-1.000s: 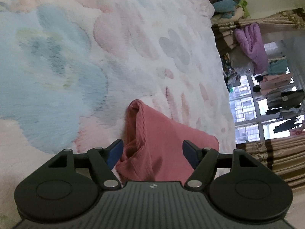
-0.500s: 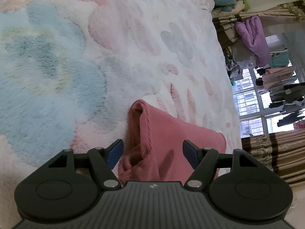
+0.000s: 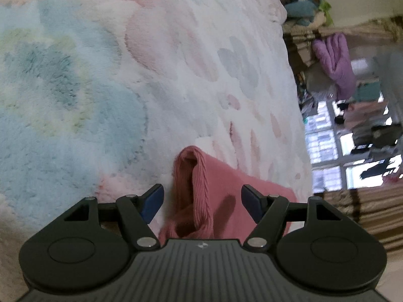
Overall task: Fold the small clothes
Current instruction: 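Grasp the folded shirt edge with the left tool while the right tool grasps the collar fold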
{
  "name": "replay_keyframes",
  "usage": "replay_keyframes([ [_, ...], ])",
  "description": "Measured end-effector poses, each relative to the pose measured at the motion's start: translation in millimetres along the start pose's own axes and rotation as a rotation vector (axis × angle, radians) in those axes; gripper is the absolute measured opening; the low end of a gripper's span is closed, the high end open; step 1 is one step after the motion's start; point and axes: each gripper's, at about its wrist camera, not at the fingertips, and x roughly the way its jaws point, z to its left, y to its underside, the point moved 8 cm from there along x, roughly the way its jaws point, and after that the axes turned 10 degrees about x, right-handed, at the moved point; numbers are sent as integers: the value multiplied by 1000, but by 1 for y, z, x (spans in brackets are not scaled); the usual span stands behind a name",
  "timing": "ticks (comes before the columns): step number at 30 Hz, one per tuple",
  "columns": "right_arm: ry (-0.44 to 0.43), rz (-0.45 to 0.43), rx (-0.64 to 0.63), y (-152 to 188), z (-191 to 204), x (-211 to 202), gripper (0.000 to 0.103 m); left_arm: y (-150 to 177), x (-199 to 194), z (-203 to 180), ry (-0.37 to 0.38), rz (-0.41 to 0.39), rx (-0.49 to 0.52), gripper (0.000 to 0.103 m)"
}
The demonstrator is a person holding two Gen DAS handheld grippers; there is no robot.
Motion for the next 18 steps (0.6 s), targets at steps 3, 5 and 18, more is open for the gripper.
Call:
replay_keyframes([
  [3, 10, -6, 9, -1, -4, -2, 39, -1, -3, -2, 18, -15, 8, 75],
  [5, 15, -15, 27, -3, -9, -5, 31, 0, -5, -5, 29, -20, 22, 54],
  [18, -26, -40, 126, -10, -32, -20, 8, -5, -4, -8, 45, -51, -45, 5],
])
